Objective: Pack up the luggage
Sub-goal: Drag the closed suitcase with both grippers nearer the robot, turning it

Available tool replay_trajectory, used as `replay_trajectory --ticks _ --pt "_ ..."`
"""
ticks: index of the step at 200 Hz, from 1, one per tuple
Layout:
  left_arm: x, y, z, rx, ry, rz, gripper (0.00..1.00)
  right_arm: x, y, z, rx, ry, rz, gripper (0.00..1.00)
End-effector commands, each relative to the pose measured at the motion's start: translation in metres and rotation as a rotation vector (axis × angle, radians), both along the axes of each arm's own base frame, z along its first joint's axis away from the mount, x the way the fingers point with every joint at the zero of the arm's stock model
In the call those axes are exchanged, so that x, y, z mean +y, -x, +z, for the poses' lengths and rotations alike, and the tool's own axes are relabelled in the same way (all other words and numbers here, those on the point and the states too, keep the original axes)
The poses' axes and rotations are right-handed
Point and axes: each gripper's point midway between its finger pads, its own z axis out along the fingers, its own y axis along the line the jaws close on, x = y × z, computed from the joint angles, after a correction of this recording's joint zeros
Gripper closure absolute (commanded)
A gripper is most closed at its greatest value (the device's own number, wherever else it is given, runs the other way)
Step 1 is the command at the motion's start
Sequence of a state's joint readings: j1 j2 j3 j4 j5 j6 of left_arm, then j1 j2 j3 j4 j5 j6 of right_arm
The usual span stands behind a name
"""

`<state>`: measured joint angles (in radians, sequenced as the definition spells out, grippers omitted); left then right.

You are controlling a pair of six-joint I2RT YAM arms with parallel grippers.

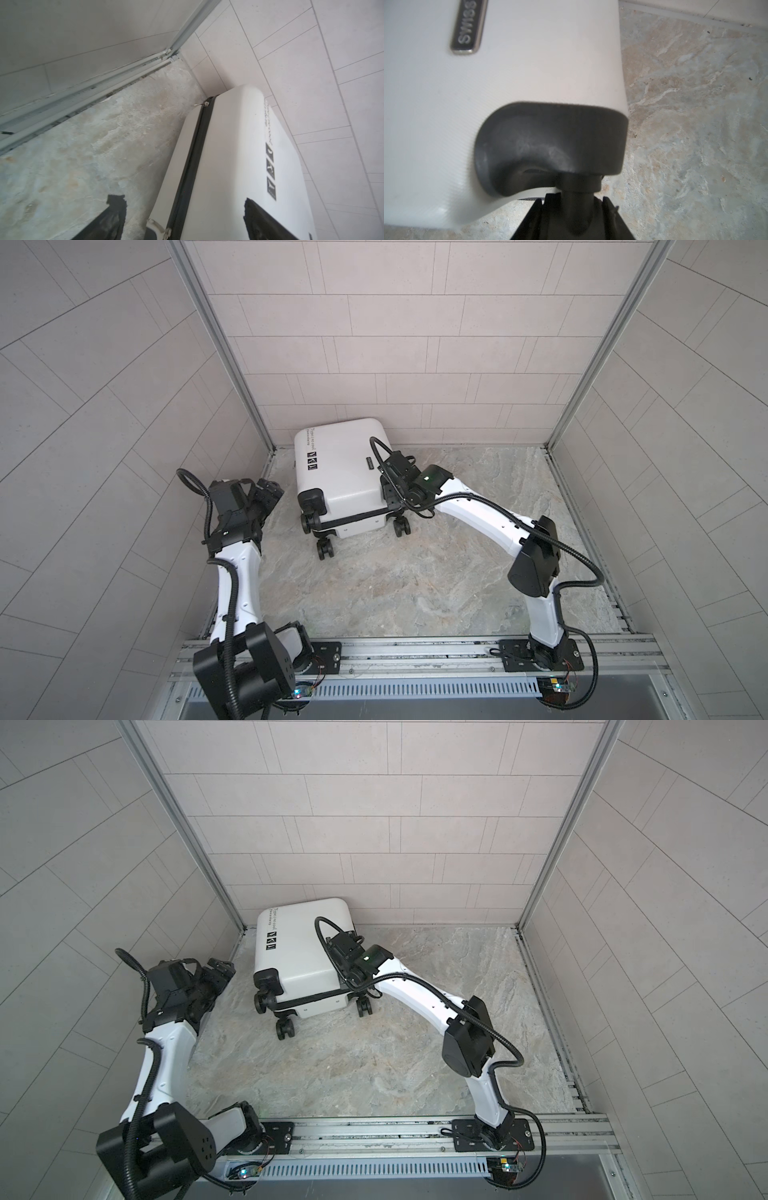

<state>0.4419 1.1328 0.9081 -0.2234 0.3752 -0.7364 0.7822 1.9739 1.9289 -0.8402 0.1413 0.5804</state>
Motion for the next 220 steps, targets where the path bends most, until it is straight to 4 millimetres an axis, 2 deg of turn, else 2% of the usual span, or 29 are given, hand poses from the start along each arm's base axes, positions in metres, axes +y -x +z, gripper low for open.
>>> replay_trajectory --ticks 1,37,83,101,123,140,155,193,220 --pt "-0.024 -0.018 0.029 -0.118 0.06 -0.115 0.05 -0.044 0.008 0.014 0.005 0.012 -0.059 0.95" --pt "-0.073 -0.028 0.031 -0.14 0.065 -0.265 0.03 -0.092 0.024 0.005 0.033 -0.006 -0.111 0.96" --pt "-0.143 -0.054 0.039 -0.234 0.078 -0.436 0.03 -0.148 0.054 -0.005 0.057 -0.015 -0.185 0.96" --pt "-0.171 -0.063 0.034 -0.217 0.051 -0.505 0.03 -0.166 0.067 -0.006 0.056 -0.014 -0.208 0.96" --pt "-0.2 -0.074 0.016 -0.162 0.052 -0.571 0.03 -0.185 0.082 -0.006 0.058 -0.019 -0.236 0.96" --pt "-0.222 -0.082 0.001 -0.128 0.061 -0.618 0.03 -0.196 0.093 -0.006 0.053 -0.025 -0.252 0.95" --pt "-0.246 -0.09 -0.004 -0.128 0.066 -0.668 0.03 -0.201 0.103 -0.01 0.06 -0.032 -0.258 0.94" --pt "-0.3 -0.109 0.001 -0.169 0.08 -0.778 0.03 -0.21 0.122 -0.024 0.086 -0.052 -0.279 0.94" --pt "-0.329 -0.122 0.001 -0.173 0.091 -0.831 0.03 -0.214 0.127 -0.026 0.083 -0.057 -0.285 0.94"
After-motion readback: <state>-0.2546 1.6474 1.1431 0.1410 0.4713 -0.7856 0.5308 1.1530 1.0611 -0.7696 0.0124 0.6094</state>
